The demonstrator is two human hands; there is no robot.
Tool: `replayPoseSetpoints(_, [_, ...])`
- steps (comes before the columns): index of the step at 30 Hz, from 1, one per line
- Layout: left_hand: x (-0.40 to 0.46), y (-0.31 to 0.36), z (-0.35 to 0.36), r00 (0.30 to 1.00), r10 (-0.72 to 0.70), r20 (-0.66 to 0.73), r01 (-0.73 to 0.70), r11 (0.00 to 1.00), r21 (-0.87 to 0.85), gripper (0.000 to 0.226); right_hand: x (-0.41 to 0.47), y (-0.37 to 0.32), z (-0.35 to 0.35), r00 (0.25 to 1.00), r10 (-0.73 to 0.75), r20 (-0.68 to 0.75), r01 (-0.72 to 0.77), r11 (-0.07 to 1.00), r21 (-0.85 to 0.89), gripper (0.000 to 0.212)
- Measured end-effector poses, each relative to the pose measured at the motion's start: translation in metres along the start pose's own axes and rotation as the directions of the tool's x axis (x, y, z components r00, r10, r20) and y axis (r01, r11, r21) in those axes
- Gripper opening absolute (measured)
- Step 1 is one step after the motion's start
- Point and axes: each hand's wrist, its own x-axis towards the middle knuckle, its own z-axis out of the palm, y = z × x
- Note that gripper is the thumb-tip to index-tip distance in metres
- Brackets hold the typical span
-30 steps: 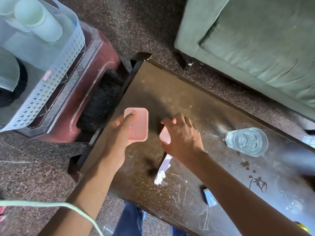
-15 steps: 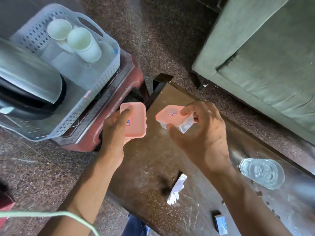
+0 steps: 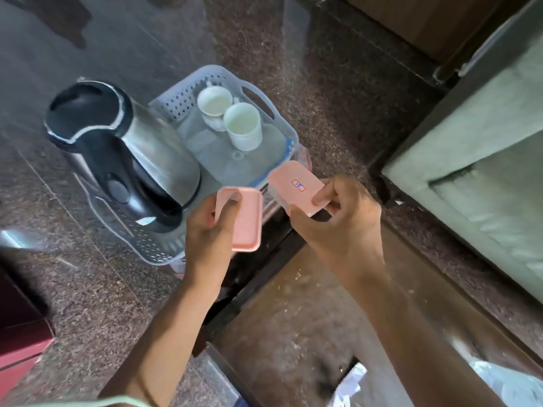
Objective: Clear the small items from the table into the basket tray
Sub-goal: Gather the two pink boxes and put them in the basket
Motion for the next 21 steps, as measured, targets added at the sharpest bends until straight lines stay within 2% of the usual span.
replayPoseSetpoints(3, [0.002,0.003,-0.012,0.998,0.063,-0.009,-0.063,0.998,0.003,0.015,0.020,-0.015,0.022,0.999,-0.042,0.023,0.043,0.999,-0.029,0.042])
replayPoseSetpoints(5, [0.003,0.005,-0.019,0.998,0.063,-0.029,-0.063,0.998,0.005,0.014,0.034,-0.023,0.036,0.997,-0.055,0.056,0.059,0.996,-0.065,0.040])
replayPoseSetpoints(7, [0.001,0.005,-0.024,0.998,0.060,-0.013,-0.059,0.995,0.077,0.016,0.048,-0.030,0.050,0.994,-0.062,0.090,0.071,0.992,-0.101,0.038])
replayPoseSetpoints(10, [-0.003,0.004,-0.027,1.000,0.014,0.000,-0.014,0.992,0.122,0.029,0.065,-0.039,0.069,0.989,-0.073,0.129,0.085,0.992,-0.094,0.037])
replayPoseSetpoints(14, [-0.002,0.005,-0.028,1.000,0.020,0.000,-0.019,0.992,0.123,0.019,0.083,-0.048,0.093,0.975,-0.112,0.193,0.131,0.988,-0.086,0.034])
replayPoseSetpoints(17, [-0.003,0.004,-0.029,1.000,0.025,0.000,-0.025,0.994,0.109,0.026,0.093,-0.058,0.109,0.965,-0.111,0.239,0.146,0.980,-0.133,0.034])
replayPoseSetpoints(21, [-0.003,0.003,-0.028,0.998,0.060,-0.013,-0.059,0.993,0.102,0.016,0.101,-0.071,0.127,0.949,-0.157,0.274,0.205,0.966,-0.158,0.032])
